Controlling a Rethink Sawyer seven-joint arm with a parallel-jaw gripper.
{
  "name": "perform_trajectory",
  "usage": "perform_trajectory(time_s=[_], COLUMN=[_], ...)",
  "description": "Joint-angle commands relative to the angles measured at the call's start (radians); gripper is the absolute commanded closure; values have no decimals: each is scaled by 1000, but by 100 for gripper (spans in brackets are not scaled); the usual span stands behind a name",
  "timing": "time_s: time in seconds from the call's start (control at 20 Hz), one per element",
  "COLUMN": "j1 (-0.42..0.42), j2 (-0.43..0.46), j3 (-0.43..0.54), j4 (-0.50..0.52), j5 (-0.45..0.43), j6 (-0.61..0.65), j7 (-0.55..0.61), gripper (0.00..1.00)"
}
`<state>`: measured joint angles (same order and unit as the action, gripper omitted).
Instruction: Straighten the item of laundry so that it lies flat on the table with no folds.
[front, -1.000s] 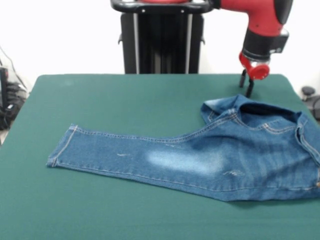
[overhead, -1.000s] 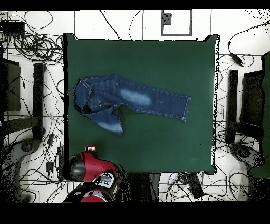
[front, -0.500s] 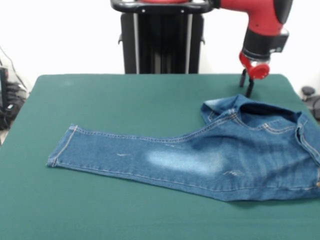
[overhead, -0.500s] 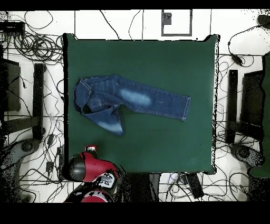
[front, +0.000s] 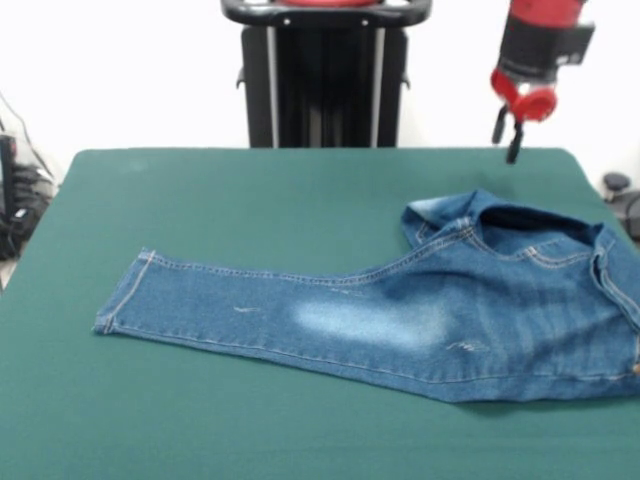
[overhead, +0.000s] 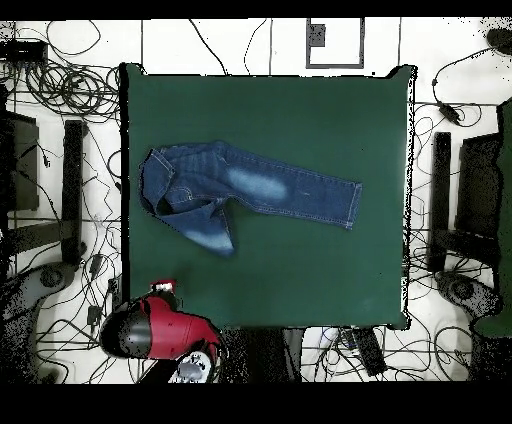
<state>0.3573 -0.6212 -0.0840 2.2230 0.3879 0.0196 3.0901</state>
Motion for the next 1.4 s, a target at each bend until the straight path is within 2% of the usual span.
perform_trajectory(time_s=[0.05, 0.2, 0.55, 0.8, 1.1, 1.4], j1=[60, 55, -16, -61, -73, -81], j2=[-192, -241, -237, -185, -129, -110], j3=[-74, -95, -87, -103, -127, -125], j4=[31, 29, 10, -64, -150, -179], j5=[36, 16, -5, -24, -38, -39], j6=[259, 316, 313, 329, 352, 355], j7=[140, 128, 62, 27, 20, 17], gripper=[0, 0, 0, 0, 0, 0])
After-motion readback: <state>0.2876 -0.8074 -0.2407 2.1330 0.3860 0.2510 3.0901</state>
